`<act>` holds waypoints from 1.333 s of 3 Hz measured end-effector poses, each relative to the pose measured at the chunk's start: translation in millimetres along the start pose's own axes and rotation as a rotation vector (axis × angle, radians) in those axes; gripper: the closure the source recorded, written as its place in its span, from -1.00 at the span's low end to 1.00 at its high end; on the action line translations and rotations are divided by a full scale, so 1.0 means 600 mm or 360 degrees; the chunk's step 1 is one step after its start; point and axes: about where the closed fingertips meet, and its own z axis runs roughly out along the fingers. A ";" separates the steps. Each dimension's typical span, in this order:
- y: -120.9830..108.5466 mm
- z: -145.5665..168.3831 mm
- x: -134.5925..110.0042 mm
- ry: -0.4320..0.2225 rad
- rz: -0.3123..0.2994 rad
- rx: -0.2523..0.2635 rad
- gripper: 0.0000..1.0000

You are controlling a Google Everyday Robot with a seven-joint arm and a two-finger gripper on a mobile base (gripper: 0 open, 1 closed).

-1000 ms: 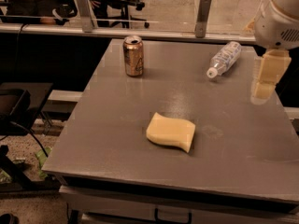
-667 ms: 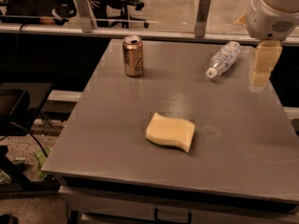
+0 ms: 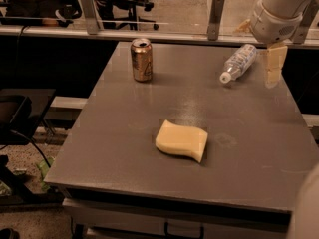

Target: Pick blue plastic bottle

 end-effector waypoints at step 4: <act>-0.092 0.134 0.077 0.0172 -0.0619 -0.0145 -1.00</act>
Offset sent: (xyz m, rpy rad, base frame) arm 0.0732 -0.0424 -0.0440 -0.2333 0.0752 0.3366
